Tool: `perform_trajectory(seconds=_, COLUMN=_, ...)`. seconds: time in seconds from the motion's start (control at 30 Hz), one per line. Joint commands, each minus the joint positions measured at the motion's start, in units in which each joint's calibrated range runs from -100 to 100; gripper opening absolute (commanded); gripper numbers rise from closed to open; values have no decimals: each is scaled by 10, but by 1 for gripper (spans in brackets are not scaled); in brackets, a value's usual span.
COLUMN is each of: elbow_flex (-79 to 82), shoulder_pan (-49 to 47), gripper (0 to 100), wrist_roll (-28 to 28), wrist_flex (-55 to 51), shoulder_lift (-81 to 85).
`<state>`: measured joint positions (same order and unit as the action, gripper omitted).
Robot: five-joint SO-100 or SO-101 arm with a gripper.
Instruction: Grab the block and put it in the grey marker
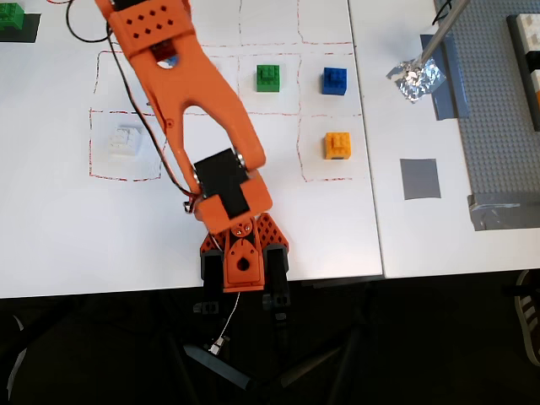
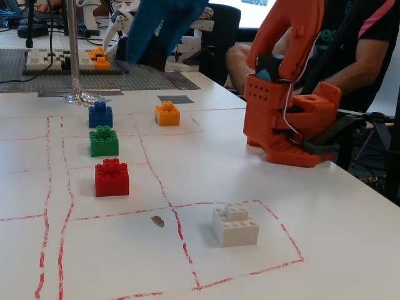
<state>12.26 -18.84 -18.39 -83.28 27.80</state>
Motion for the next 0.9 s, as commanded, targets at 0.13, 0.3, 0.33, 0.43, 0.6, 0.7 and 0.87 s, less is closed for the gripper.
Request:
perform_trajectory(seconds=0.13, elbow_flex=99, shoulder_pan=255, gripper=0, wrist_roll=-25, wrist_flex=-92, shoulder_lift=208)
perform_trajectory(seconds=0.3, elbow_flex=176, shoulder_pan=501, gripper=0, wrist_roll=-90, wrist_flex=-97, shoulder_lift=259)
perform_trajectory(seconds=0.33, elbow_flex=186, shoulder_pan=550, gripper=0, wrist_roll=-103, wrist_flex=-94, shoulder_lift=258)
perform_trajectory(seconds=0.43, elbow_flex=214, shoulder_pan=686, gripper=0, wrist_roll=-142, wrist_flex=-59, shoulder_lift=233)
perform_trajectory(seconds=0.6, elbow_flex=218, shoulder_pan=840, gripper=0, wrist_roll=-188, wrist_flex=18, shoulder_lift=150)
perform_trajectory(seconds=0.7, elbow_flex=201, shoulder_pan=903, gripper=0, wrist_roll=-206, wrist_flex=79, shoulder_lift=85)
perform_trajectory(seconds=0.87, elbow_flex=163, shoulder_pan=978, gripper=0, wrist_roll=-232, wrist_flex=169, shoulder_lift=-22)
